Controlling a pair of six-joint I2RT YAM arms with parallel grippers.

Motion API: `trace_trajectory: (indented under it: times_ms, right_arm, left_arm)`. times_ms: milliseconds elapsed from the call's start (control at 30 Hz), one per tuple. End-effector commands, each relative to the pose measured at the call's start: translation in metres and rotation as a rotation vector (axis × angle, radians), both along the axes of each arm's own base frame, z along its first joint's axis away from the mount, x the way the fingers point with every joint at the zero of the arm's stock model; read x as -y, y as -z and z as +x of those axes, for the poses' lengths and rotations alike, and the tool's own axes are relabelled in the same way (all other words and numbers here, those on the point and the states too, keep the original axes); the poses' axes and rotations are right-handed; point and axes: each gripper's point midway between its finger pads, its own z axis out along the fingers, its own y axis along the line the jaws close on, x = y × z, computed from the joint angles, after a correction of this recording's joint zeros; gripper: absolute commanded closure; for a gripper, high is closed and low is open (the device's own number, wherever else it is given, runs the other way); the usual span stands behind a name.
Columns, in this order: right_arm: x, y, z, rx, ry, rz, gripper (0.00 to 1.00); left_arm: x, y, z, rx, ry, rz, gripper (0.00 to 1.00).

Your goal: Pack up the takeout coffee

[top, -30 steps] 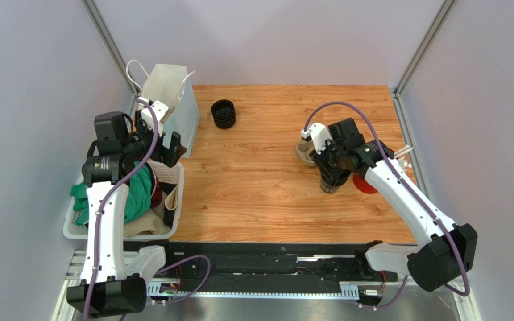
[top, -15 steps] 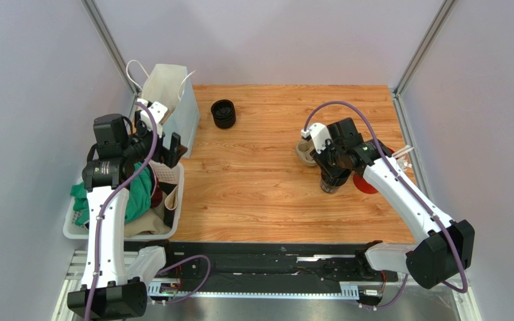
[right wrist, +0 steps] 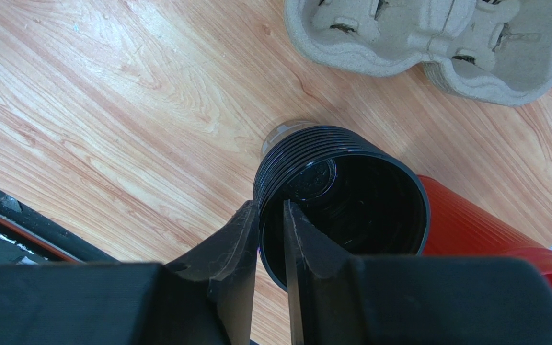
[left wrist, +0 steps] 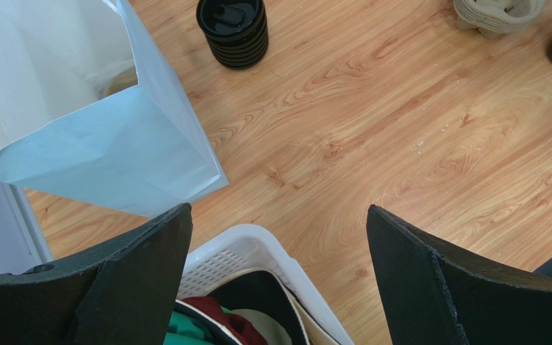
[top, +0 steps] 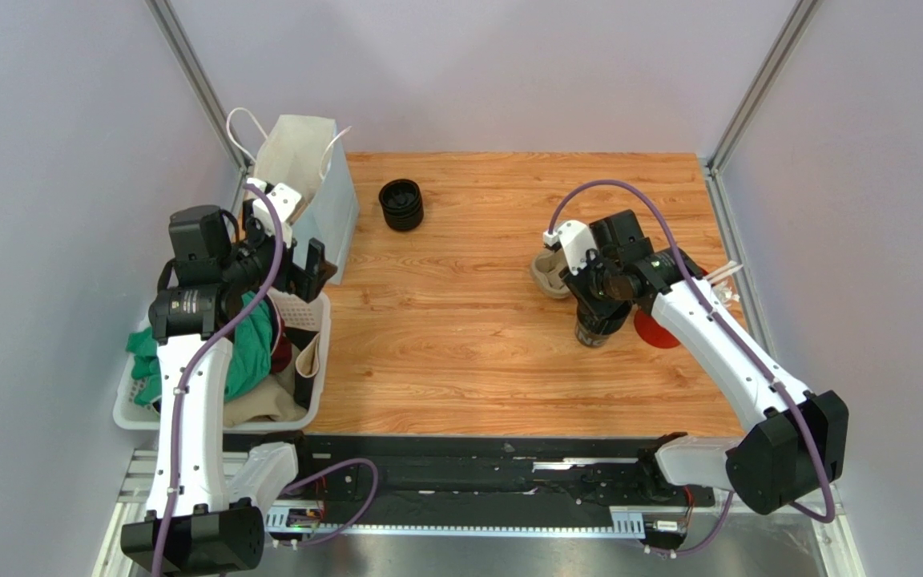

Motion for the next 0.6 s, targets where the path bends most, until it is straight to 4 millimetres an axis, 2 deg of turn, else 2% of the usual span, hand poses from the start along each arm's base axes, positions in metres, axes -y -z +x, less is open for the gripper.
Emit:
trace_trajectory:
  times_ms: [0, 567]
  right_arm:
    - [-0.0039, -0.0016, 0.0037, 0.008, 0.004, 0.027, 0.77]
    - [-0.0014, -0.0033, 0.0069, 0.023, 0.019, 0.017, 0.87]
  left_arm:
    - [0.0012, -0.0079, 0.0018, 0.04, 0.002, -0.01, 0.01]
    - [0.0016, -0.0042, 0.0031, 0.029, 0.003, -0.016, 0.01]
